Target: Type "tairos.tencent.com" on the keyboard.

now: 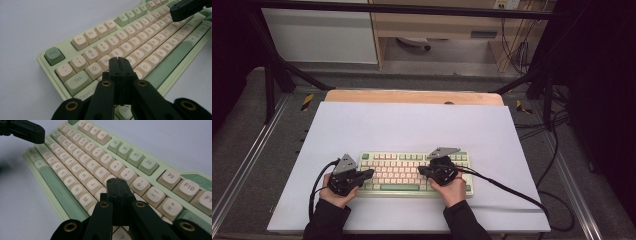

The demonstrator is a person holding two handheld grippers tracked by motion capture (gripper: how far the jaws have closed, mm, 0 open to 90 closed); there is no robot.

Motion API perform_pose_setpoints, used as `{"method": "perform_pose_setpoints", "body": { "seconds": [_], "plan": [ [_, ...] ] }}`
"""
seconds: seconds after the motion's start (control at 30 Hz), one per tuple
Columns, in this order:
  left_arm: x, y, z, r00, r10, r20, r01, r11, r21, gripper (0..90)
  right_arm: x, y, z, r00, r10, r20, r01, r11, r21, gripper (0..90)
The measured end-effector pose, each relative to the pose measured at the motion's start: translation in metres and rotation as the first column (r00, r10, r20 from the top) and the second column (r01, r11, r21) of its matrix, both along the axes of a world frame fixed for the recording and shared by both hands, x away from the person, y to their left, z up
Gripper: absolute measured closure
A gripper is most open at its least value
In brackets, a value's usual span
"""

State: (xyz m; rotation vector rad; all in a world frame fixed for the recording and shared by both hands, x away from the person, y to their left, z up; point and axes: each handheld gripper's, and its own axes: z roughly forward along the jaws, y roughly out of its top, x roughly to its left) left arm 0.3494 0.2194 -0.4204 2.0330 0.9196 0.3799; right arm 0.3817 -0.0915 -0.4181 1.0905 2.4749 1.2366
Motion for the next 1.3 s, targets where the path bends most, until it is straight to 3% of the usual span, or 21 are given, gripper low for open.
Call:
{"method": "perform_pose_setpoints", "body": {
  "seconds": [0.3, 0.8, 1.3],
  "plan": [
    [0.000, -0.001, 0.001, 1.0000, -0.002, 0.000, 0.002, 1.0000, -0.002, 90.0, -0.007, -0.016, 0.008, 1.0000, -0.001, 0.009, 0.001, 1.000, 0.006, 90.0],
    [0.001, -0.006, 0.001, 1.0000, 0.004, 0.004, -0.004, 1.0000, -0.001, 90.0, -0.017, -0.043, 0.005, 0.9999, -0.013, 0.004, 0.013, 1.000, 0.024, 90.0],
    [0.010, -0.021, -0.006, 1.0000, -0.005, -0.006, 0.006, 0.9995, 0.031, 90.0, -0.024, -0.054, 0.000, 0.9999, -0.017, -0.002, 0.017, 0.999, 0.032, 90.0]
  ]
}}
